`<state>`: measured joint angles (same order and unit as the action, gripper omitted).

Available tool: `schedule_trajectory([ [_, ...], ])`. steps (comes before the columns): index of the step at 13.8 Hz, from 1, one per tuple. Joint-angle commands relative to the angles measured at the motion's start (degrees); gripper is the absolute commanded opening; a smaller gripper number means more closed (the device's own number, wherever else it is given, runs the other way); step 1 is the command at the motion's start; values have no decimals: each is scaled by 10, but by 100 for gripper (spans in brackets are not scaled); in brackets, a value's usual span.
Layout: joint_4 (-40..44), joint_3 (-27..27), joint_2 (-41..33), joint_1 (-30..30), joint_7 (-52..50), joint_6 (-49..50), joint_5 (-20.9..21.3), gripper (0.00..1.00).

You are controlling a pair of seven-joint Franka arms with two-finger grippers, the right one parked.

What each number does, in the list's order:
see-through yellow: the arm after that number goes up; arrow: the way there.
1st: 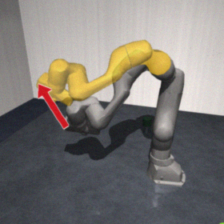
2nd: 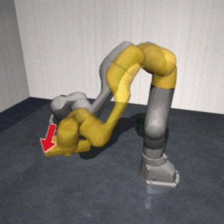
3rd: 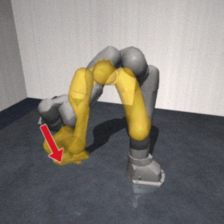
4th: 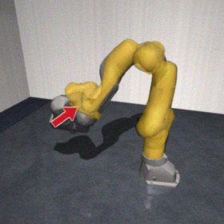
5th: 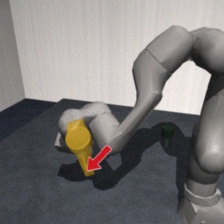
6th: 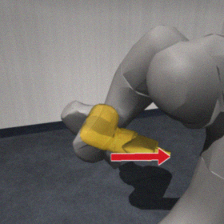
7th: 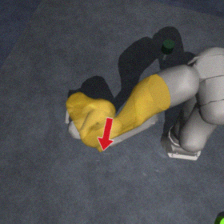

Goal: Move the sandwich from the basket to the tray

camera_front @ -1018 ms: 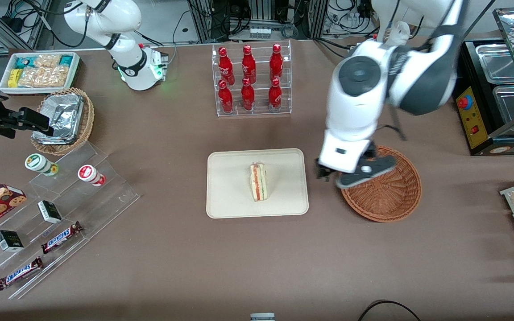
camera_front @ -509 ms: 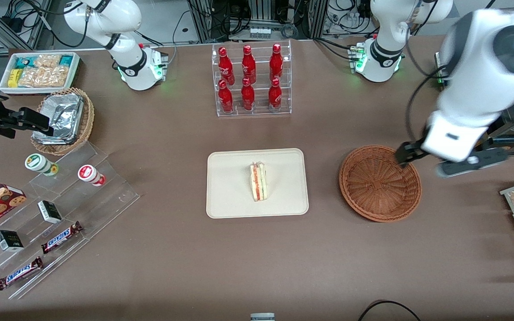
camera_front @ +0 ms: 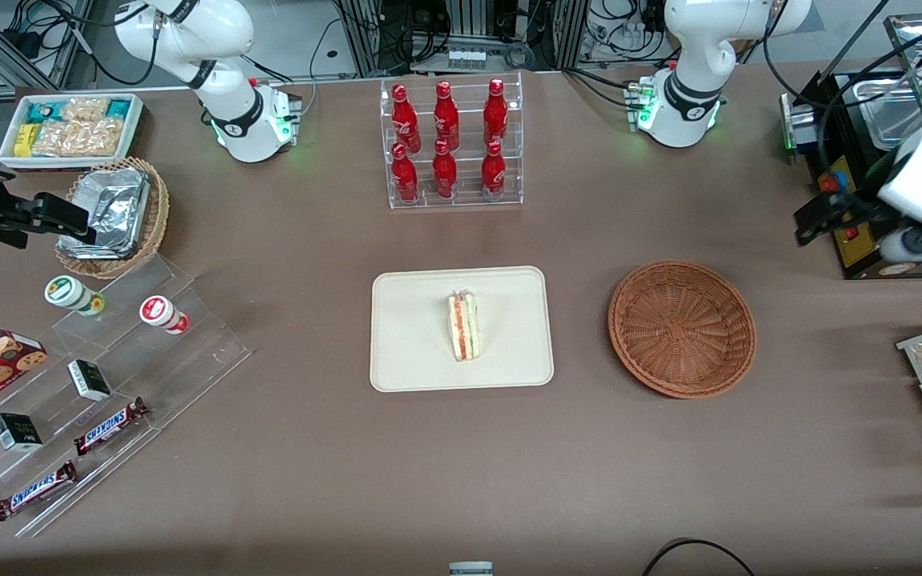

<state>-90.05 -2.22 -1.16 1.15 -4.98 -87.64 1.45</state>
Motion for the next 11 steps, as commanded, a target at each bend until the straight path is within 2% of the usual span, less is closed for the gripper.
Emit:
schedule_trajectory([
  [1,-3,-8,0,-19,23,-2,-40,100],
  [2,13,-8,14,-15,23,2,-49,100],
  [5,37,-6,37,-2,25,-2,-41,100],
  [7,37,-6,33,-1,26,2,-12,100],
  [11,37,-7,26,-1,30,4,0,100],
])
